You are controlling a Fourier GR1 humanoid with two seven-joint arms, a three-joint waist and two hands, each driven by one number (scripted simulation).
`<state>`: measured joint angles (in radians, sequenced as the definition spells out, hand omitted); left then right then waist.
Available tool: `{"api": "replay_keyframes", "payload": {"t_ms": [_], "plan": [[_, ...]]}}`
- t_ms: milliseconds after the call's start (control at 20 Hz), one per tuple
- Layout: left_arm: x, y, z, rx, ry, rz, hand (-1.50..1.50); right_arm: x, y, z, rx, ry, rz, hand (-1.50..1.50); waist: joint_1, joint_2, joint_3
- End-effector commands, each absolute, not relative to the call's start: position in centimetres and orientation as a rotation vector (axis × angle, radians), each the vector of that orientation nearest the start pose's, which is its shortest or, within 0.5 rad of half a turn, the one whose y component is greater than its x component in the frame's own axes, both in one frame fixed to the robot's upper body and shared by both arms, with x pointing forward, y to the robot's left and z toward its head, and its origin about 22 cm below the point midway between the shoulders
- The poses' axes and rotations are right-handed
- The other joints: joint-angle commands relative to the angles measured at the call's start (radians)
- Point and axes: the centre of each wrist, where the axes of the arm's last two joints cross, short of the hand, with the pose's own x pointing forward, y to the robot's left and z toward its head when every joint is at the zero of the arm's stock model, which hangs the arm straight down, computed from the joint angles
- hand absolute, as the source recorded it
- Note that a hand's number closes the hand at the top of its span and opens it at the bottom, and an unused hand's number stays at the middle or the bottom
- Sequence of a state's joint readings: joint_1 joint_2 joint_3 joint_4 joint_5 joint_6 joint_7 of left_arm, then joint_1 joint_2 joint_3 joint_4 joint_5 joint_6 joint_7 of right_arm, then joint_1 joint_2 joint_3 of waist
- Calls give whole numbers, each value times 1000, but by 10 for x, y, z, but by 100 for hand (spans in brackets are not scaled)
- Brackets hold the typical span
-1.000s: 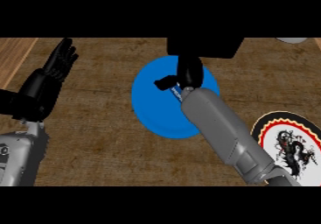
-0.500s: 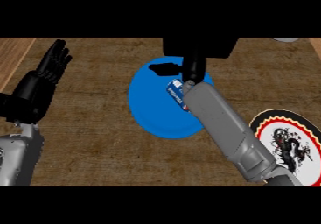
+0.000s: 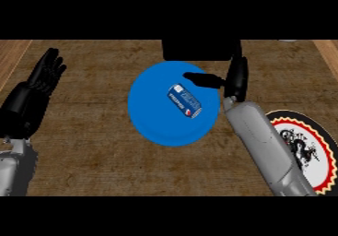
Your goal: Pick the can from the plate and place it in the plate
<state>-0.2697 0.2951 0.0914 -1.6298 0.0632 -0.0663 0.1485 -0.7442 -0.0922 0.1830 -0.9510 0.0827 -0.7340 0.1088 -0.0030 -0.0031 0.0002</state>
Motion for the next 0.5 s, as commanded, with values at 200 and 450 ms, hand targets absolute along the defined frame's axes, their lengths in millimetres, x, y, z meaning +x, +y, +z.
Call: {"api": "replay_keyframes", "payload": {"t_ms": [200, 450], "plan": [[290, 283, 112, 126, -1739, -213, 0, 334, -209, 46, -505, -1688, -62, -150, -7, -1, 0], [300, 278, 99, 145, -1741, -217, 0, 302, -254, 51, -528, -1682, -27, -150, -8, 1, 0]]}}
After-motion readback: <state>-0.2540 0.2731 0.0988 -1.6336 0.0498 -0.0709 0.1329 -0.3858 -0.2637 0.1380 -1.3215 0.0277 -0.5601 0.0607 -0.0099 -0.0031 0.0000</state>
